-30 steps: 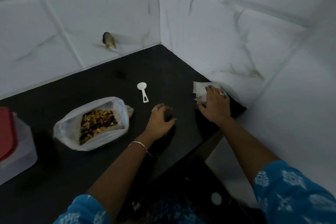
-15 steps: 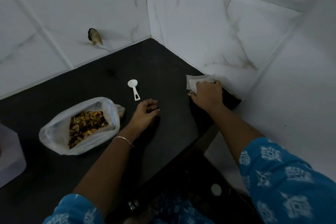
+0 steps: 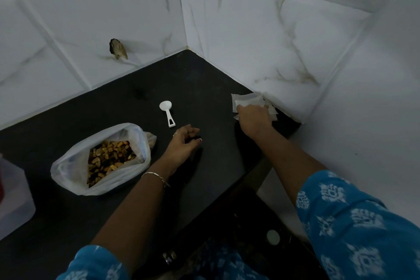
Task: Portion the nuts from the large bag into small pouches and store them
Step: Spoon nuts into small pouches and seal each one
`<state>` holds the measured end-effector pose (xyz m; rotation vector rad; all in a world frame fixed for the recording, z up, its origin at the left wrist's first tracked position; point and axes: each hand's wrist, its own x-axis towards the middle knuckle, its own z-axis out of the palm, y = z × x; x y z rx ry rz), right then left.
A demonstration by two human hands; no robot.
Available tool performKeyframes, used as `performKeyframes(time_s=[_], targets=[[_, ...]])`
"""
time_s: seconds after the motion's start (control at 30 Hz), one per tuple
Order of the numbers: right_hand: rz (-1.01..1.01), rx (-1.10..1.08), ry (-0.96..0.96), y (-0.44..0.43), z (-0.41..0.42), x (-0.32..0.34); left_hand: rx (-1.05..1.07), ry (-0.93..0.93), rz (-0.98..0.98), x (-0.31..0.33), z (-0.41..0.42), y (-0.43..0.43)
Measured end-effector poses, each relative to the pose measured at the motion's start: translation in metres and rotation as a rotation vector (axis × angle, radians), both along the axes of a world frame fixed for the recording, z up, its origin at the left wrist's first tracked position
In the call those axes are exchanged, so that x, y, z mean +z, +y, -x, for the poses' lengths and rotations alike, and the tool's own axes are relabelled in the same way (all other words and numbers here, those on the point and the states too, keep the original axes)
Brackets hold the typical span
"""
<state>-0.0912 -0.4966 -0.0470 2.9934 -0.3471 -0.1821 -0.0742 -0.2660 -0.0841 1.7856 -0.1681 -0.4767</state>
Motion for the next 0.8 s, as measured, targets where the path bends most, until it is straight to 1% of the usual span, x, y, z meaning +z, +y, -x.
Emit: performKeyframes(time_s=[0.13,0.3,0.4,0.5,0.6,0.77,0.8], targets=[[0.063,0.017,0.036,0.007,0.0,0.001,0.013,0.002,0.013,0.002,0.001,-0.001],[0.077,-0.043,0.107,0.02,0.001,0.003,0.0,0.008,0.009,0.002,0.001,-0.001],[0.063,-0.089,0.082,0.026,0.001,-0.001,-0.011,0.01,-0.002,0.002,0.001,0.0],[0.04,-0.083,-0.01,0.027,0.002,-0.003,-0.01,0.015,0.001,0.002,0.001,0.001],[0.016,-0.025,-0.192,0.024,0.006,0.0,-0.02,0.017,-0.009,0.005,0.001,0.001],[-0.145,-0.019,-0.445,0.011,0.011,0.024,-0.043,0.02,-0.029,0.013,0.003,-0.001],[-0.206,-0.013,-0.512,0.008,0.012,0.03,-0.044,0.03,-0.024,0.015,0.002,-0.002]])
